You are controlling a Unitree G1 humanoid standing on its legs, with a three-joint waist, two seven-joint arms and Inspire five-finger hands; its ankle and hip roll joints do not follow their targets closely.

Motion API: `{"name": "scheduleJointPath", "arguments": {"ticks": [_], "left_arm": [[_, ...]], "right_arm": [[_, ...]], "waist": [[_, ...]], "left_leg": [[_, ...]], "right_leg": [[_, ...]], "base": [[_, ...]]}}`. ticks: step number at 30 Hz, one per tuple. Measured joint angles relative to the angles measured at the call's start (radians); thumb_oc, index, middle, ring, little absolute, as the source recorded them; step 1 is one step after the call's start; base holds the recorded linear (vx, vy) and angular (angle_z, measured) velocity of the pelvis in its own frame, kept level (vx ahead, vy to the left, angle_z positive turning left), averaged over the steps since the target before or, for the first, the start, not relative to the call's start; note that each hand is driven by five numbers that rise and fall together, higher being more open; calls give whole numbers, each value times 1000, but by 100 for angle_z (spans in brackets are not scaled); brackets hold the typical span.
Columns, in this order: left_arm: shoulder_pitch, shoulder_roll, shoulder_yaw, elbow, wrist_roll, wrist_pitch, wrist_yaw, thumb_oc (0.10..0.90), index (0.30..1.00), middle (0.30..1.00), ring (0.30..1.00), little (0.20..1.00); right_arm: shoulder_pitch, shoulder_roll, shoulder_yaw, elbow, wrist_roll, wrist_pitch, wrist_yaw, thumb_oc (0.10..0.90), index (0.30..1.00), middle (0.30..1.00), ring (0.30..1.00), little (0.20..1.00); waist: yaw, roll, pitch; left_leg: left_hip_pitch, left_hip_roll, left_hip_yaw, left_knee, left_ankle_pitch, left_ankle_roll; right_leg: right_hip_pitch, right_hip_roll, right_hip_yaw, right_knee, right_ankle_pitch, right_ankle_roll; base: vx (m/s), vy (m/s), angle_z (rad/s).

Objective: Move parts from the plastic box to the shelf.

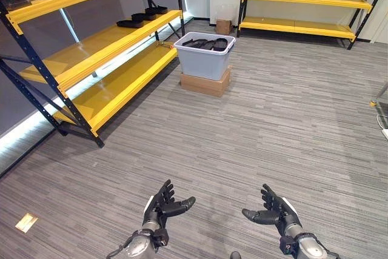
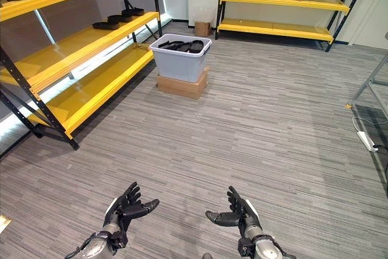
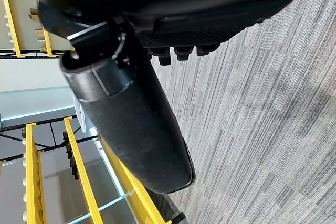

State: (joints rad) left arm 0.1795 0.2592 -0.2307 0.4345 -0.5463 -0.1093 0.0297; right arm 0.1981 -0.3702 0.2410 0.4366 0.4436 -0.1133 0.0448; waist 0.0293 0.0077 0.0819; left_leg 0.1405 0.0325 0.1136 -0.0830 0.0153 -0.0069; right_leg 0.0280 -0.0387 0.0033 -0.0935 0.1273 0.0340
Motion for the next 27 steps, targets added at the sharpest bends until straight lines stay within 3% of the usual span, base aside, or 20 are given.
{"name": "scheduleJointPath", "arguments": {"ticks": [27], "left_arm": [[-1,1,0,-1,4,0,0,900,1000,1000,1000,1000]], "right_arm": [[0,0,0,0,-4,0,1,900,1000,1000,1000,1000]], "waist": [[0,3,-1]], "left_leg": [[-3,1,-10,0,-1,2]], "right_leg": [[1,0,-11,0,-2,-1]], "base": [[1,-1,0]]}}
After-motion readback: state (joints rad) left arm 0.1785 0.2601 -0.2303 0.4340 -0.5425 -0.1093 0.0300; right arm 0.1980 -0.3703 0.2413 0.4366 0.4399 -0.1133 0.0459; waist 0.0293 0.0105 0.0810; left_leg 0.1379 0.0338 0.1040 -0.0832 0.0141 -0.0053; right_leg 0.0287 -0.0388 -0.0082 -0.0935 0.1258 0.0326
